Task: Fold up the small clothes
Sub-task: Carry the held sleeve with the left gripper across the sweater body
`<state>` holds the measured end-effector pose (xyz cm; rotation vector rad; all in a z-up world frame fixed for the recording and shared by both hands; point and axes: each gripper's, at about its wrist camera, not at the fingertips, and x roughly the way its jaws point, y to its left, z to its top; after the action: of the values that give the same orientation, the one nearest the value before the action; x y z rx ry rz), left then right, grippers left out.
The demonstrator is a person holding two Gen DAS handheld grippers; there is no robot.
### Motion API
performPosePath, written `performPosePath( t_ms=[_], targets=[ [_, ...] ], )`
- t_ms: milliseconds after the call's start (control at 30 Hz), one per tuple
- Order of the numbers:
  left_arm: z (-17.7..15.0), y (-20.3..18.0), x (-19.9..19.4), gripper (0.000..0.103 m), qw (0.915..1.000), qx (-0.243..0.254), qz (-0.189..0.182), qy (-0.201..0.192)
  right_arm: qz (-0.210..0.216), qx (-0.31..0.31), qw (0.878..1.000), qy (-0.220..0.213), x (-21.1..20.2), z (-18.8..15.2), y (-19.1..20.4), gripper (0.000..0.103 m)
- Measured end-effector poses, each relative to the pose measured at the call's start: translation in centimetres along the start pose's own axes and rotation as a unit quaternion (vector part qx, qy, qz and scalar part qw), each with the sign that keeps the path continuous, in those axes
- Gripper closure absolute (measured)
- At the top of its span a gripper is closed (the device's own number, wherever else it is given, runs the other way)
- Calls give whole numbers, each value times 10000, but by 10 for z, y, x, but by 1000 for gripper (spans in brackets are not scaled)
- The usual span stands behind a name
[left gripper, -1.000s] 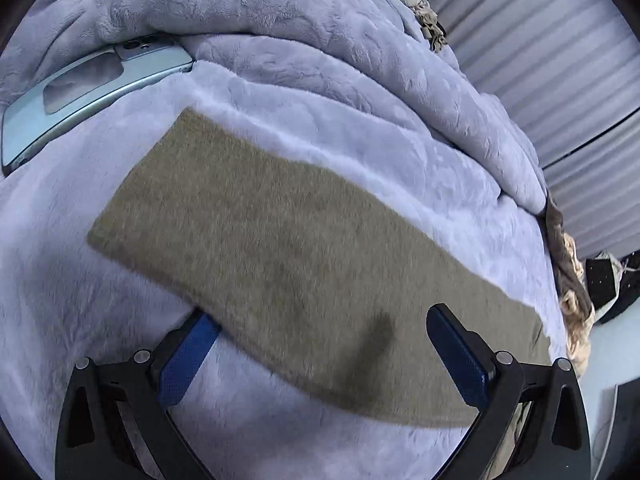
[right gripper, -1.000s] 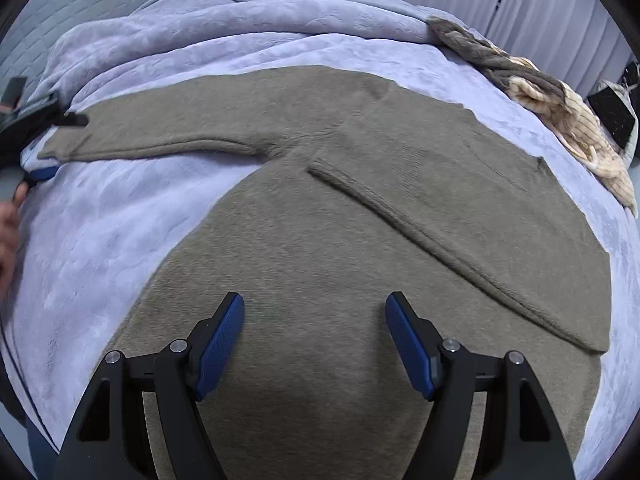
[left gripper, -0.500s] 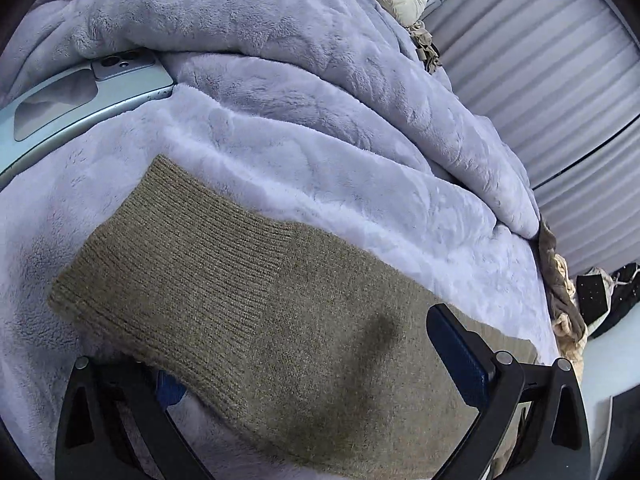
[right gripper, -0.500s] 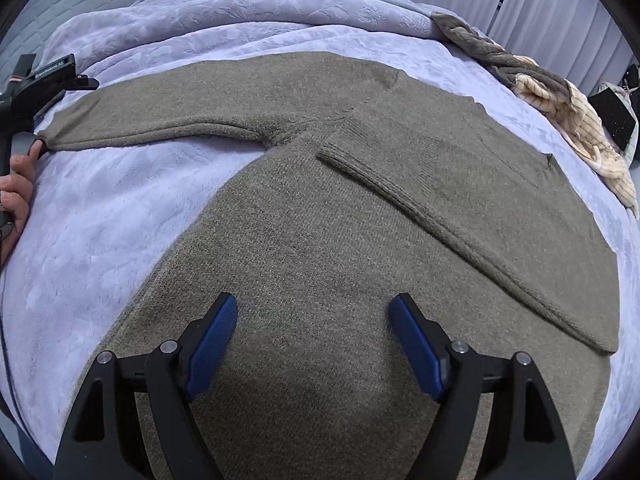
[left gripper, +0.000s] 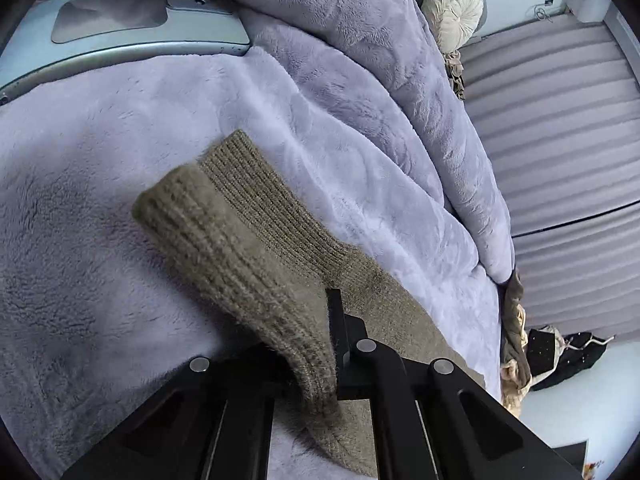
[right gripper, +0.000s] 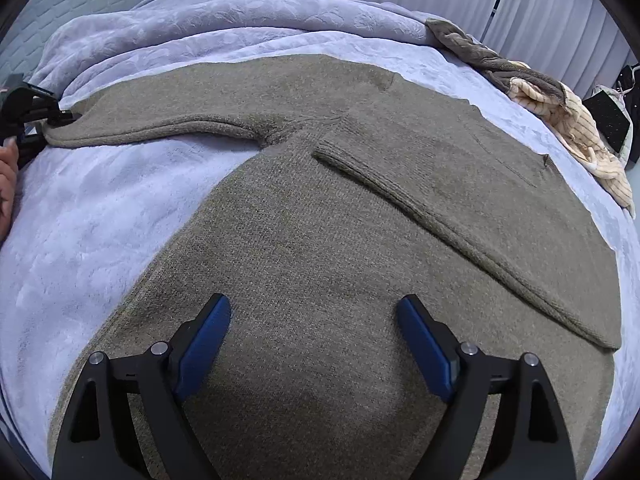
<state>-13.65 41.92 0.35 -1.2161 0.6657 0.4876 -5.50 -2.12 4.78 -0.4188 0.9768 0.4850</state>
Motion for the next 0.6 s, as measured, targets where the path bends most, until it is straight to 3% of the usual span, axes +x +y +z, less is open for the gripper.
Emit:
performPosePath(
  t_ms=[233,433,600],
  targets=[
    [-16,-57,-19,96,9953,862,401,-161,58,-8,9999,151,-2,5,-1,15],
    [-39,-108,-22,96,9828,1641,788,-320,-119,-11,9999,123,-16,12,-16,15],
    [-70,-149,-16,96,9661,2322,1093,-281,-203,490,9985,139,-25,7,-59,15]
  ],
)
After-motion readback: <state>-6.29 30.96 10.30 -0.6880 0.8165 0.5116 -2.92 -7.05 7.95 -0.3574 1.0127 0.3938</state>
